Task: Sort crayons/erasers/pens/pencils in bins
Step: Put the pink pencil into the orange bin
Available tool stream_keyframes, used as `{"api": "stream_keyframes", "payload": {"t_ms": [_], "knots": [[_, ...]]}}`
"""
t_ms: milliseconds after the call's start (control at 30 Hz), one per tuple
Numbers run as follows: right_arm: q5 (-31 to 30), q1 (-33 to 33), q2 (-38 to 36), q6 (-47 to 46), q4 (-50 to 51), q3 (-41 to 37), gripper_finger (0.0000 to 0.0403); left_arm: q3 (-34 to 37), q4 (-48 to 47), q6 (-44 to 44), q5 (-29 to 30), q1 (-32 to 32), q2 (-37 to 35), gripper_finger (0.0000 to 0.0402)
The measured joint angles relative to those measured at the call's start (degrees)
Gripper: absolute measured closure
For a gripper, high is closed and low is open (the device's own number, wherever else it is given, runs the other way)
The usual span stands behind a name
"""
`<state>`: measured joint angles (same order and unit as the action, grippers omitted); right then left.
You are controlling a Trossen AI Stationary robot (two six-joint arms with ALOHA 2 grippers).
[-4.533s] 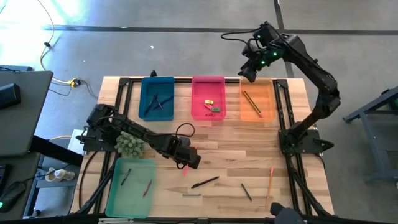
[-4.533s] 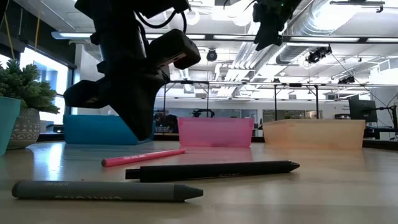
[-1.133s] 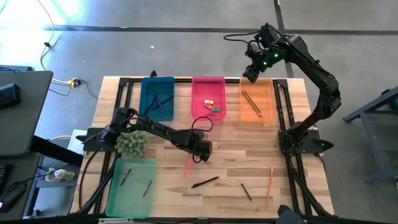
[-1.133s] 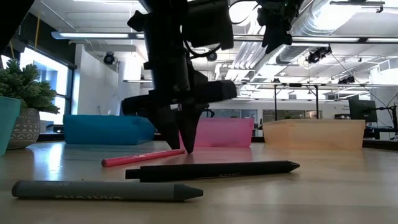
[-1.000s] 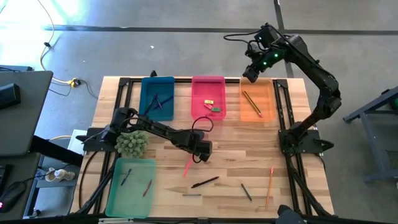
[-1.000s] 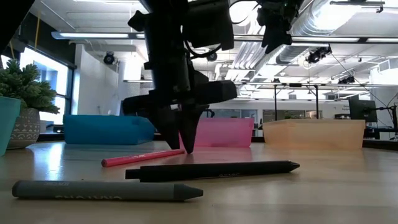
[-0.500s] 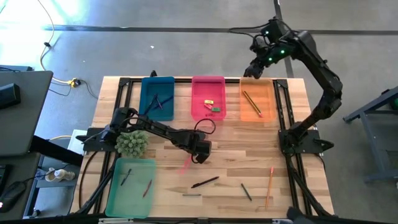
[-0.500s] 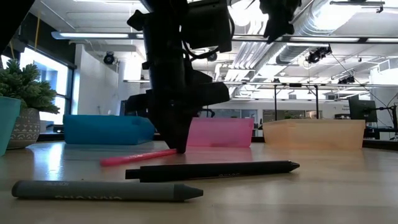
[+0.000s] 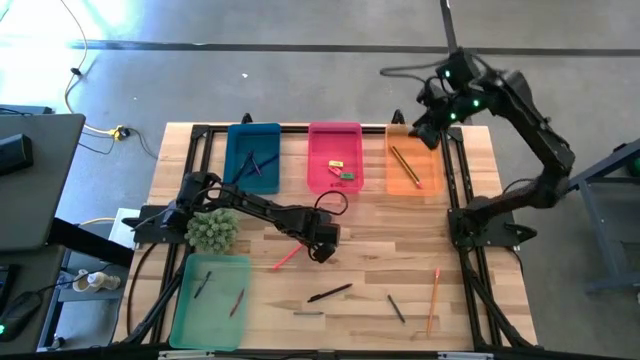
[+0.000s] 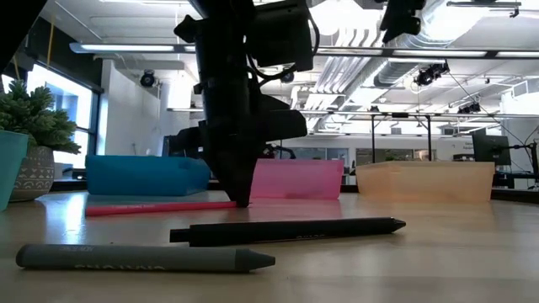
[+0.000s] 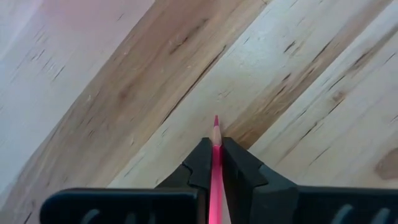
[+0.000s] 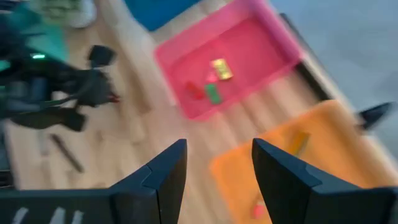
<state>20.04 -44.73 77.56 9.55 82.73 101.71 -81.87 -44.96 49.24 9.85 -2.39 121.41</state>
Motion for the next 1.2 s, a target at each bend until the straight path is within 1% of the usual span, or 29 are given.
{"api": "stream_keyframes", "payload": {"t_ms": [67, 267, 467, 567, 667, 800, 1033, 1200], "knots": [[1.01, 1.46, -3.11, -2.31, -2.85, -5.04, 0.0229, 0.17, 0.51, -0.49, -0.2, 0.02, -0.46, 0.0389], [0.98, 7.59, -12.21, -12.62, -12.31, -19.3, 0.0229, 0.24, 1.23, -2.27, -0.84, 0.04, -1.25, 0.0389], [0.94, 15.42, -19.88, -25.59, -21.71, -30.51, 0.0229, 0.28, 1.46, -4.02, -1.45, 0.35, -1.66, 0.039], [-0.58, 19.38, -22.68, -31.9, -25.54, -34.79, 0.0229, 0.33, 1.71, -5.15, -1.97, 0.69, -2.05, 0.039], [-1.27, 23.11, -24.49, -37.56, -28.15, -38.03, 0.0229, 0.35, 1.8, -5.94, -2.73, 1.12, -2.29, 0.039], [-1.86, 28.2, -25.21, -42.22, -30.5, -41.46, 0.0229, 0.35, 1.84, -6.85, -4.54, 1.77, -2.43, 0.039], [-6.68, 36.77, -25.2, -46.29, -31.77, -46.29, 0.0229, 0.31, 2.33, -7.94, -7.72, 2.13, -2.52, 0.039], [-9.22, 40.82, -25.16, -47.09, -32.0, -47.3, 0.0229, 0.31, 2.78, -8.11, -8.77, 2.52, -3.1, 0.039]]}}
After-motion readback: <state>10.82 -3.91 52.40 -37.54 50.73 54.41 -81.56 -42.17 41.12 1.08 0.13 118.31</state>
